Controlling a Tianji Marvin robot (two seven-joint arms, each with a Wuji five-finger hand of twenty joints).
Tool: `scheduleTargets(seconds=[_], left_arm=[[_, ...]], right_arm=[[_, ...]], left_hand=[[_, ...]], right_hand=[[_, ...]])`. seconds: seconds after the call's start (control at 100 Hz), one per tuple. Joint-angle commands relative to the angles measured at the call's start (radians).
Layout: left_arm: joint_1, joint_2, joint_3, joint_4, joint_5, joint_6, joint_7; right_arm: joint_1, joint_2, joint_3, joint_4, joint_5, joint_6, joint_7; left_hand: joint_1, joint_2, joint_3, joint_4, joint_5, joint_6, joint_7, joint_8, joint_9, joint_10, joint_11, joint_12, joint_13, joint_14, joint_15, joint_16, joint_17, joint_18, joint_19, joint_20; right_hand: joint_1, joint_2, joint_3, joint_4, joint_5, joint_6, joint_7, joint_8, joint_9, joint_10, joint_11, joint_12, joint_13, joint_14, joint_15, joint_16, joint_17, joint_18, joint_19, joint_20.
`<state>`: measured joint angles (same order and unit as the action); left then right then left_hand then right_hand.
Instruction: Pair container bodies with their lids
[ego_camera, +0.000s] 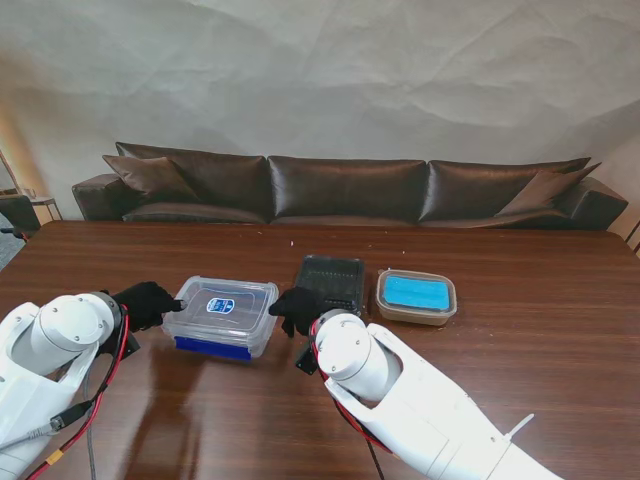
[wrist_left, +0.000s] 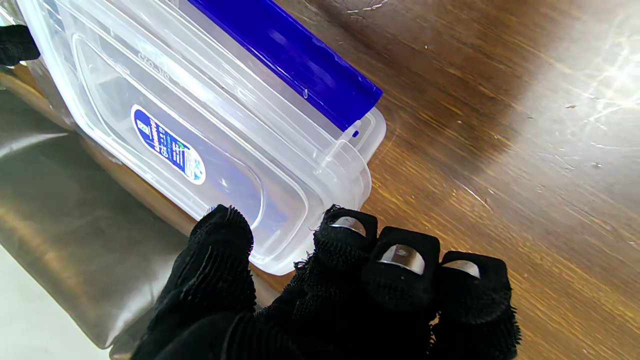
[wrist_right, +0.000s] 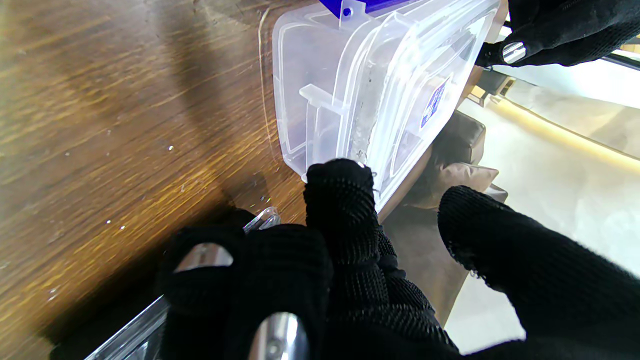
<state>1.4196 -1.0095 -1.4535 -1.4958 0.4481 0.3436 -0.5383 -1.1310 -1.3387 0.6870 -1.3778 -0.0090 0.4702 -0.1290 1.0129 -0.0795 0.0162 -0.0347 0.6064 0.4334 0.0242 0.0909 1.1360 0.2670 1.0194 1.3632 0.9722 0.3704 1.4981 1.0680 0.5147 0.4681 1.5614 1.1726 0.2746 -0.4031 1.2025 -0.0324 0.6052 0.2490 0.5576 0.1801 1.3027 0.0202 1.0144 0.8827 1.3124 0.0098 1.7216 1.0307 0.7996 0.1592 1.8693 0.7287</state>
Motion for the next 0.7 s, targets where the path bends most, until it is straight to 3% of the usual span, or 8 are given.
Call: scheduleTargets(seconds=[0.0,0.33,0.69], left_arm=[[0.0,-0.001,0.003,-0.003,-0.001,0.002,-0.028],[-0.008,0.001,0.005,0.001,0.004,0.0,-0.037],[-0.009,0.002,0.002,0.0,0.009,-0.001,-0.042]], right_arm=[[-0.003,-0.006,-0.004,-0.006,-0.003,0.003,0.02],[0.004,-0.005,-0.006,0.006,-0.02,0.027,0.024],[0.02,-0.007,-0.018,0.022,-0.037,0.05,0.033]], left_hand=[[-0.01,0.014,-0.016,0.029,0.035,-0.086,0.066,0.015,-0.017,0.007,0.003,0.008,-0.011,0.008,0.018,0.008,-0.024,-0.005,-0.023,-0.006],[-0.012,0.013,-0.015,0.029,0.04,-0.037,0.076,0.027,-0.016,0.007,0.002,0.008,-0.01,0.008,0.017,0.008,-0.022,-0.006,-0.021,-0.008],[-0.013,0.013,-0.015,0.029,0.027,-0.028,0.069,0.026,-0.017,0.007,0.002,0.008,-0.01,0.008,0.017,0.008,-0.023,-0.005,-0.022,-0.009]], right_hand=[[-0.024,0.008,-0.015,0.024,0.0,-0.096,-0.01,-0.004,0.101,0.047,0.029,0.001,0.004,-0.125,0.082,0.004,0.393,0.015,0.197,0.018],[-0.027,0.008,-0.017,0.025,0.014,-0.077,-0.01,-0.005,0.106,0.047,0.026,-0.001,0.005,-0.129,0.081,0.004,0.393,0.015,0.195,0.018],[-0.032,0.009,-0.029,0.024,0.009,-0.069,-0.019,-0.01,0.108,0.049,0.011,-0.008,0.005,-0.129,0.081,0.003,0.392,0.018,0.191,0.016]])
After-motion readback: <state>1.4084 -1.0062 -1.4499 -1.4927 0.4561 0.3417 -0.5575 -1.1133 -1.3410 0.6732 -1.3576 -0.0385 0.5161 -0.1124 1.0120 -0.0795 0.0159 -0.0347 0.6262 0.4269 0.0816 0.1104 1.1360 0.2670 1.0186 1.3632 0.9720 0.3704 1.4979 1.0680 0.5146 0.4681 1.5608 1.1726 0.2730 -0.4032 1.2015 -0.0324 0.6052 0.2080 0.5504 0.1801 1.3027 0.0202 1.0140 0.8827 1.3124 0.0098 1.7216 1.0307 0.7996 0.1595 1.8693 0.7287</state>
